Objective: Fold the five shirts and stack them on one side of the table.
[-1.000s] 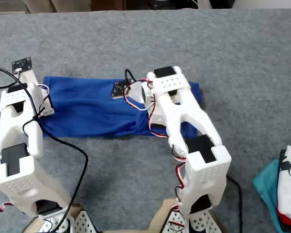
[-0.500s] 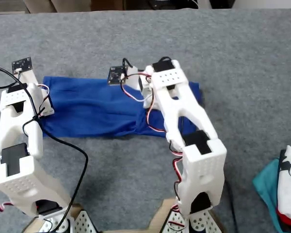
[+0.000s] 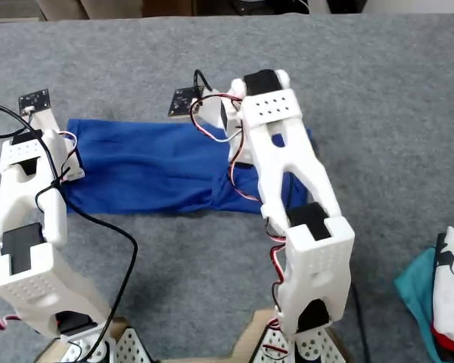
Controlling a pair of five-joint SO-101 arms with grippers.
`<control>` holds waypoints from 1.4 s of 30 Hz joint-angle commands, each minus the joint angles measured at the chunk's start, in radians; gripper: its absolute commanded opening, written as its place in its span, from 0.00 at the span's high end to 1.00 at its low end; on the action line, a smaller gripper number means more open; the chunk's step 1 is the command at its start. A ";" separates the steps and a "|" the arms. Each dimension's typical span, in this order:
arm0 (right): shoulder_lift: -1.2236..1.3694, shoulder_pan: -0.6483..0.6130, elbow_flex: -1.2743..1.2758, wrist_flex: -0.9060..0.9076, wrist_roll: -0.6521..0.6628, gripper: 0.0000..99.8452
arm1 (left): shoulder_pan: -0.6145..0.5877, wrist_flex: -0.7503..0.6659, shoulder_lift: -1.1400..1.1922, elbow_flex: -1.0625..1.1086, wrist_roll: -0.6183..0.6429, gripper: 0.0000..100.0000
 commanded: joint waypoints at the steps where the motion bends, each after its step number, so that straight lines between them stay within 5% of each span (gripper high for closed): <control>1: -0.008 -0.033 0.110 -0.069 -0.068 0.99 | 0.006 -0.014 -0.012 -0.003 0.002 0.98; 10: -0.004 -0.081 0.249 -0.356 -0.141 0.99 | 0.006 -0.014 -0.012 -0.003 0.002 0.98; 17: 0.018 -0.077 0.219 -0.374 -0.140 0.99 | 0.006 -0.014 -0.012 -0.003 0.002 0.98; 30: -0.271 0.074 -0.101 0.023 -0.141 0.99 | 0.029 0.006 -0.019 -0.031 0.000 0.93; 34: -0.306 0.159 -0.105 0.098 -0.143 0.99 | -0.009 0.153 -0.012 -0.210 0.000 0.82; 42: -0.352 0.183 -0.105 0.149 -0.144 0.99 | -0.091 0.422 0.168 -0.652 -0.081 0.81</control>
